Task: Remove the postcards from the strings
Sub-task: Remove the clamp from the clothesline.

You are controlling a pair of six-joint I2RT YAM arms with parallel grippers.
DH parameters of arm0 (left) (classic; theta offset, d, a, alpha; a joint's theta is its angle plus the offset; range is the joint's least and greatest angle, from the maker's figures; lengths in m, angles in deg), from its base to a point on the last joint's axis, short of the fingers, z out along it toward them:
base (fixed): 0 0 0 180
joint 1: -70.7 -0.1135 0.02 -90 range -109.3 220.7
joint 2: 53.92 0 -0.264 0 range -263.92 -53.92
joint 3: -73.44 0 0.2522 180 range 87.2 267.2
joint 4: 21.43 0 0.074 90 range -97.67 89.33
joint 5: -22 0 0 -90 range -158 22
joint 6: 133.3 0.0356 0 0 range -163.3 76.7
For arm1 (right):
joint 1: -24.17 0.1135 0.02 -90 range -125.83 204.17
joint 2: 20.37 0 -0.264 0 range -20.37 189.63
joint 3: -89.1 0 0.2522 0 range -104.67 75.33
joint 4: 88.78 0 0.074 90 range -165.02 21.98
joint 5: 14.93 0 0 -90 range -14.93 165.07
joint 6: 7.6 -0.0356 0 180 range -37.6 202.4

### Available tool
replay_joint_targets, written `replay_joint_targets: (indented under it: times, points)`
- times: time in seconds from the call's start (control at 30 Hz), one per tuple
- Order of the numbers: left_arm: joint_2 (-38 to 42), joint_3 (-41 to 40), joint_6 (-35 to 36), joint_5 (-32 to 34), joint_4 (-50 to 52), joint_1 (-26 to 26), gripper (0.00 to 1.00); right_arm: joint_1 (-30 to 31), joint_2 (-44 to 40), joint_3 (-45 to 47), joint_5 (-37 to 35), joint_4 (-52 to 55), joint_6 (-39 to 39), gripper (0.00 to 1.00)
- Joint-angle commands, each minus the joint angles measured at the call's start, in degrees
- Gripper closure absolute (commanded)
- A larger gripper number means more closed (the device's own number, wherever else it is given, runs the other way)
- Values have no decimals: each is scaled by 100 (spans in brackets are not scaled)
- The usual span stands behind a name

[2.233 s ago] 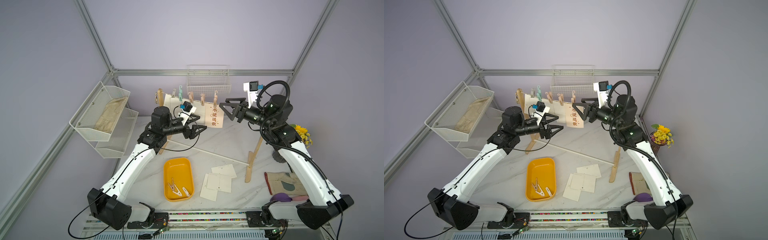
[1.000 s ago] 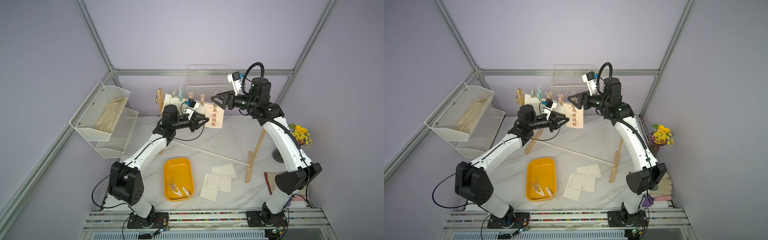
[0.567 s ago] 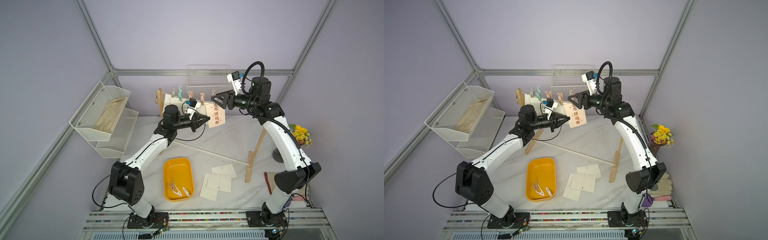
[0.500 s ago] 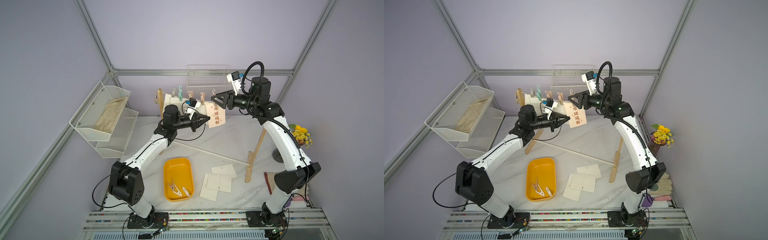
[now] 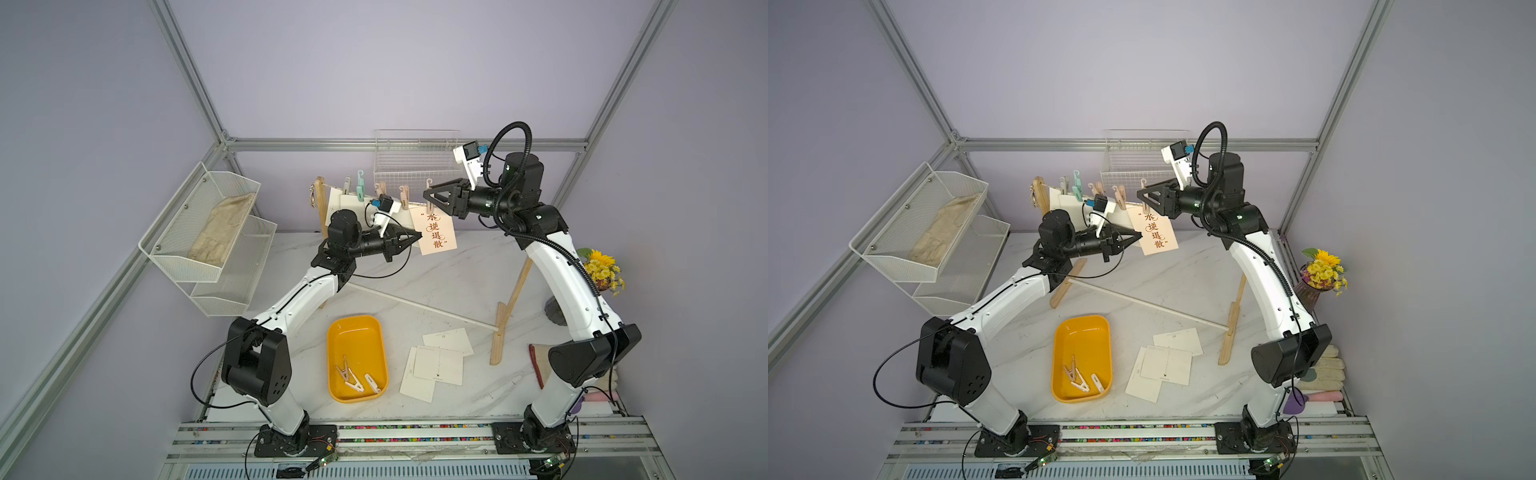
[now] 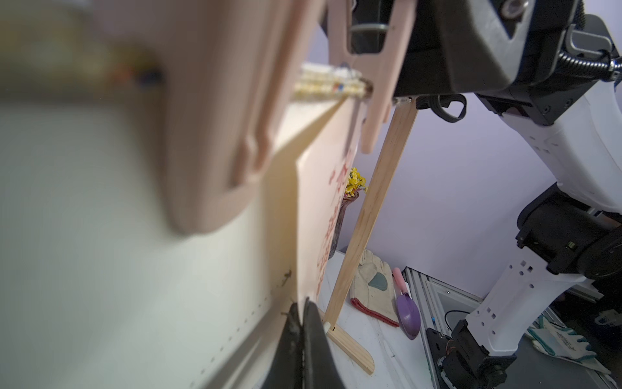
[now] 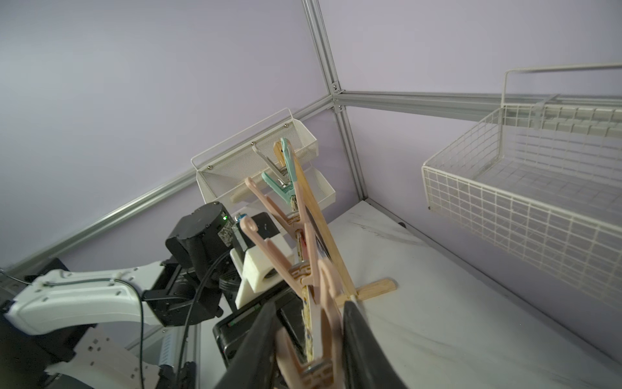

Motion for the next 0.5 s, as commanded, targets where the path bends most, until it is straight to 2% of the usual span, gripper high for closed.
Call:
replay_joint_targets:
  times: [0.0, 0.2, 0.47]
  points:
    - [-19, -2, -225, -120, -314, -18, 100, 12, -21, 168, 185, -366, 28, 77]
    - [97, -160, -221, -183, -281, -20, 100, 11, -140, 254, -31, -603, -3, 79]
    - [620, -849, 3, -114, -183, 8, 100, 17, -320, 285, -341, -1019, -163, 80]
